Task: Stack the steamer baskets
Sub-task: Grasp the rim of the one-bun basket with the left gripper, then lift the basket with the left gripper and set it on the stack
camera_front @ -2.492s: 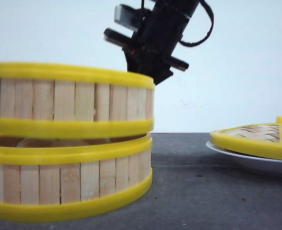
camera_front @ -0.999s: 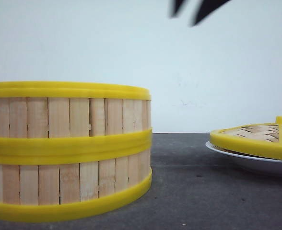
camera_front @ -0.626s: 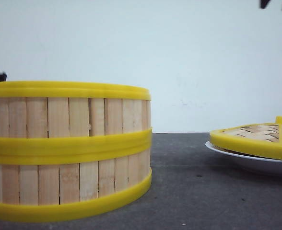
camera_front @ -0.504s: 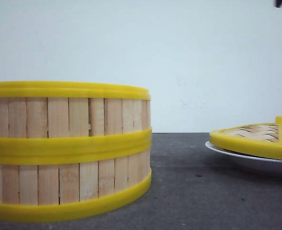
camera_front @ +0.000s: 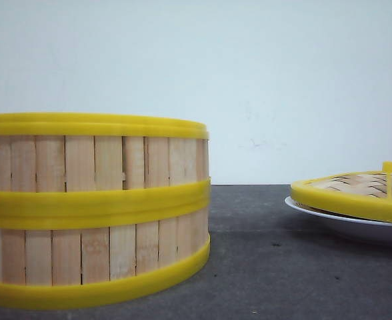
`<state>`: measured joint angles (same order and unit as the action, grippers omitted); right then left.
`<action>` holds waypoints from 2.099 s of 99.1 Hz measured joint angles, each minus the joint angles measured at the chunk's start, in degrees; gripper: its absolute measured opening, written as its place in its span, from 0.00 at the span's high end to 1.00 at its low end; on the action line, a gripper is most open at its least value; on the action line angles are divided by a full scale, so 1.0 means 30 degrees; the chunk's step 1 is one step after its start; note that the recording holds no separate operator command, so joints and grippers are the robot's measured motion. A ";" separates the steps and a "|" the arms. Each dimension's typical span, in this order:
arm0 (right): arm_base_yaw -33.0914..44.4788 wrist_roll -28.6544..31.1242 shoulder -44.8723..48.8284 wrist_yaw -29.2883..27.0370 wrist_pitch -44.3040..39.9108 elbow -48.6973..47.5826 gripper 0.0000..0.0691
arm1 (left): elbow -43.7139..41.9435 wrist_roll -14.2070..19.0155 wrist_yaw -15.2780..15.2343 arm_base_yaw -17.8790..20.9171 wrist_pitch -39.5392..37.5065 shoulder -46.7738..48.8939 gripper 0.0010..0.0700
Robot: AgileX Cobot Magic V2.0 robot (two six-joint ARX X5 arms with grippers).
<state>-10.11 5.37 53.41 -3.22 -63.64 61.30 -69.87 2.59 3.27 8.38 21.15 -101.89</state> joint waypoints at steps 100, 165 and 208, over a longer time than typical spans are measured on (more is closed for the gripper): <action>-0.0007 0.0000 -0.1122 0.1064 0.0058 0.0000 0.58 | -0.8306 -0.0233 0.4459 -0.0102 0.7810 0.2164 0.97; -0.0007 -0.0153 -0.1115 0.1064 0.0546 0.0000 0.58 | -0.7366 -0.2506 0.5115 -0.5428 1.3019 0.7854 0.97; -0.0007 -0.0211 -0.1115 0.1071 0.1035 0.0000 0.58 | -0.2914 -0.2579 0.4962 -0.7016 1.2072 0.8743 0.97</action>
<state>-10.13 4.73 50.06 -0.01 -60.53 61.30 -78.61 -5.15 18.15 -12.67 57.36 -75.66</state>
